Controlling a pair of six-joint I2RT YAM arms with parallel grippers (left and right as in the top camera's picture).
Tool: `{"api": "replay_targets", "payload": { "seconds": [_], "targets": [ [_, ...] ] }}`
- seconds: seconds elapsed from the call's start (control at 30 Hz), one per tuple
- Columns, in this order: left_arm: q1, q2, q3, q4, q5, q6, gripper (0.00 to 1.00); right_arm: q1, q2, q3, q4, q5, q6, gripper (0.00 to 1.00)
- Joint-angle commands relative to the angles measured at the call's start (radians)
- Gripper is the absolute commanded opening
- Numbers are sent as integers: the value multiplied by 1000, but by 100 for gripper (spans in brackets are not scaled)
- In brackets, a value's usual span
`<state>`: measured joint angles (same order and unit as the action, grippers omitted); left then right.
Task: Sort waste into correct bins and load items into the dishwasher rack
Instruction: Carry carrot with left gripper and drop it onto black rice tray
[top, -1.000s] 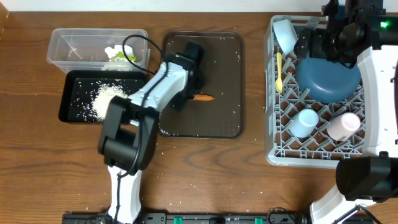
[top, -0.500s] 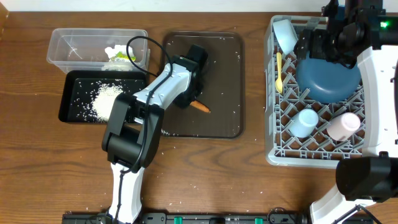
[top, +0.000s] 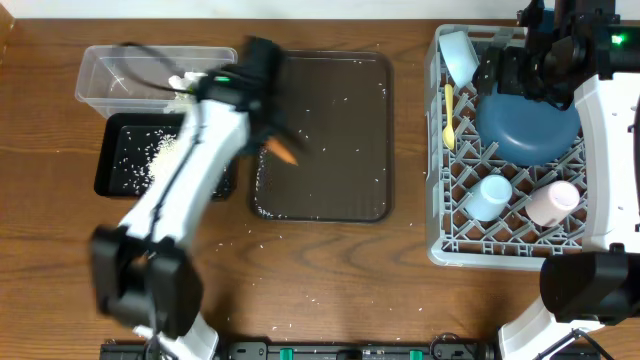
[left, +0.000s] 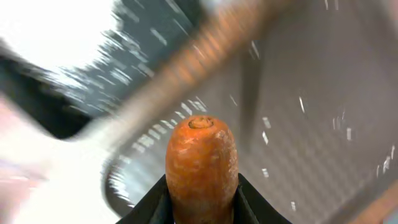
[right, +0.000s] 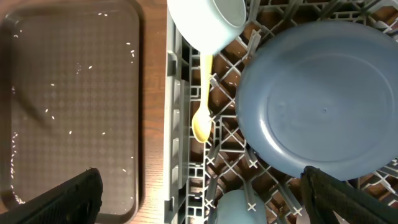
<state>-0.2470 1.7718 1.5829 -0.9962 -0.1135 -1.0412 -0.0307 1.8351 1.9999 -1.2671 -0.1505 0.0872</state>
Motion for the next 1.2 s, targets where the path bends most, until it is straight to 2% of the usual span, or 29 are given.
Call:
{"api": "replay_targets", "payload": {
  "seconds": [0.0,0.2,0.37,0.73,0.77,0.87,0.93,1.17],
  "targets": [
    [94,-12,8,-44,-135,19,30,6,-2,0,0,-12,9,99],
    [270,26,-40,-35,-169,11,31,6,-2,0,-2,-12,10,99],
    [364,91,-79,12,-167,8,31,6,-2,0,-2,-12,9,99],
    [404,265,-92,53,-165,8,32,10,-2,0,-2,-11,10,99],
    [404,266,-92,53,-165,9,34,11,-2,0,-2,-11,10,99],
    [404,255,-87,52,-165,13,54,11,-2,0,-1,-11,9,99],
    [405,242,-77,51,-164,35,63,11,-2,0,0,-11,9,99],
    [406,114,-45,32,-164,90,75,13,-3,0,21,-13,9,99]
  ]
}}
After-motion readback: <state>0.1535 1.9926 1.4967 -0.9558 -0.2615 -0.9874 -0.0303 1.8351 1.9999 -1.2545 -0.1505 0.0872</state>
